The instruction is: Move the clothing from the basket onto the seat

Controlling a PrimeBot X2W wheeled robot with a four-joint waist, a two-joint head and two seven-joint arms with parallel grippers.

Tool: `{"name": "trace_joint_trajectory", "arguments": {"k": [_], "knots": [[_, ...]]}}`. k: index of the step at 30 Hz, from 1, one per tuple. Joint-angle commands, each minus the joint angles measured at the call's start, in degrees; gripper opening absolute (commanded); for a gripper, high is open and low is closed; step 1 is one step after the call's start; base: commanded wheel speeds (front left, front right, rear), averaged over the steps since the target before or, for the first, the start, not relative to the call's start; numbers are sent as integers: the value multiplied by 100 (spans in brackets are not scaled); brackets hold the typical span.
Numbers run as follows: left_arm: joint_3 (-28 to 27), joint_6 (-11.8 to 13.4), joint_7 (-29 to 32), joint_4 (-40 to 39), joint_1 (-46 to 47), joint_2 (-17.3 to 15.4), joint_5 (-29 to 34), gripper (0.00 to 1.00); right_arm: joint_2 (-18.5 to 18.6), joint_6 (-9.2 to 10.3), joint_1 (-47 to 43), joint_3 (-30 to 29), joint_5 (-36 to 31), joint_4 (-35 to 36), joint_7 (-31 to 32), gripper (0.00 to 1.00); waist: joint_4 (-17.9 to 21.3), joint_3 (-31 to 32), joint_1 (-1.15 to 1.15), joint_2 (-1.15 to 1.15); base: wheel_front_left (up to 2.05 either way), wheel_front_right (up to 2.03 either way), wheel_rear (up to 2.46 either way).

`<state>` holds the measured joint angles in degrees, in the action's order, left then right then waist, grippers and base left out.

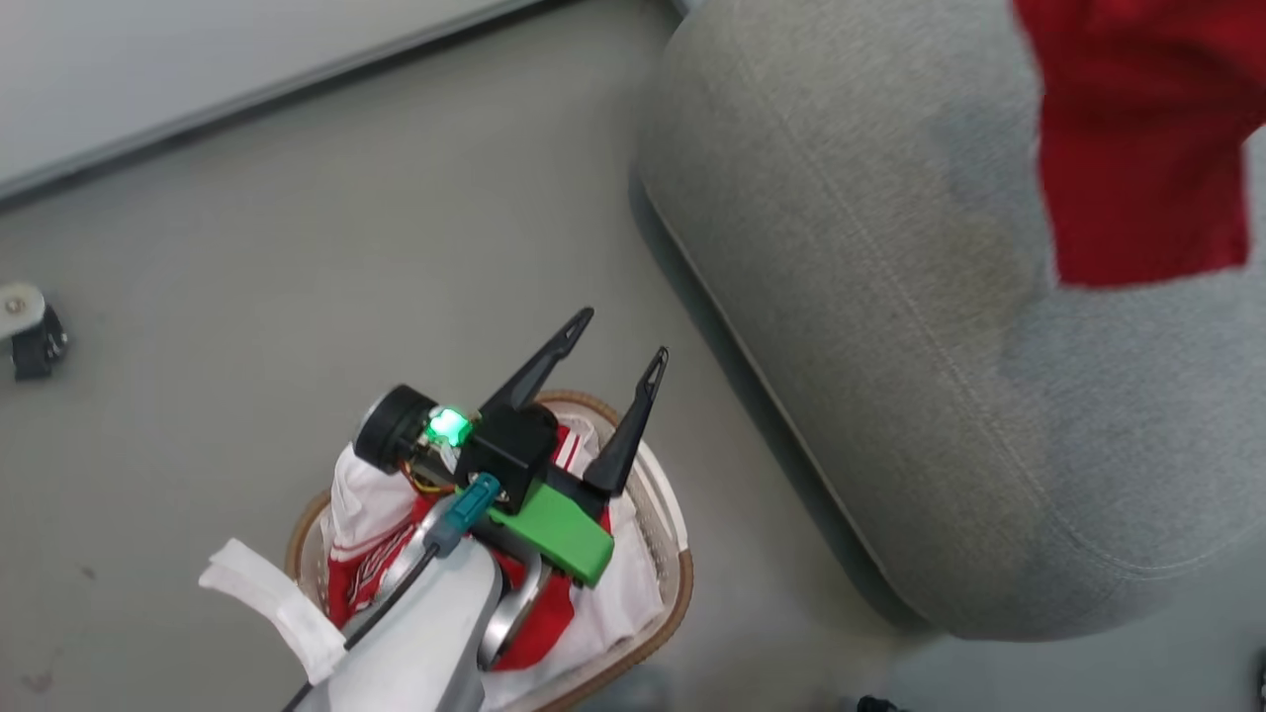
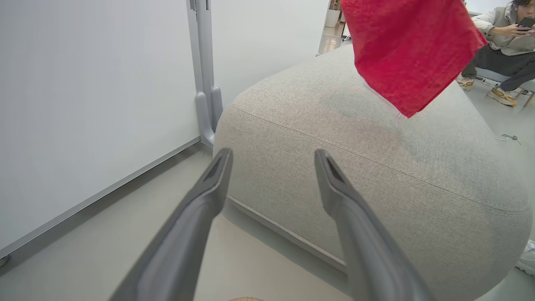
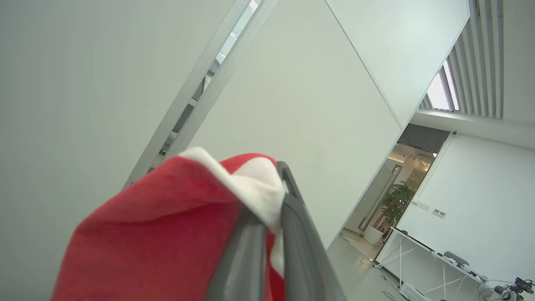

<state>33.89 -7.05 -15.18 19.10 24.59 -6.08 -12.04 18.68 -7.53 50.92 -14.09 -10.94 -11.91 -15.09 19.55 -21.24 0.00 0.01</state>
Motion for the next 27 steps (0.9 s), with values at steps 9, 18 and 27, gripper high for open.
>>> {"name": "trace_joint_trajectory", "arguments": {"k": [9,18,27], "knots": [[106,15,21,-117,605,-139,308,100,487,8,1252,-664,-208,-888,-10,0,-860,-1700,0,-1,0,0,0],[281,65,12,-244,839,-142,482,100,90,8,1143,-1051,-431,-1540,-11,0,-1124,-2231,0,-1,0,0,0],[280,150,3,-296,824,-129,414,100,-419,8,518,-1498,-488,-1899,-11,0,-1146,-2365,0,-1,0,0,0]]}}
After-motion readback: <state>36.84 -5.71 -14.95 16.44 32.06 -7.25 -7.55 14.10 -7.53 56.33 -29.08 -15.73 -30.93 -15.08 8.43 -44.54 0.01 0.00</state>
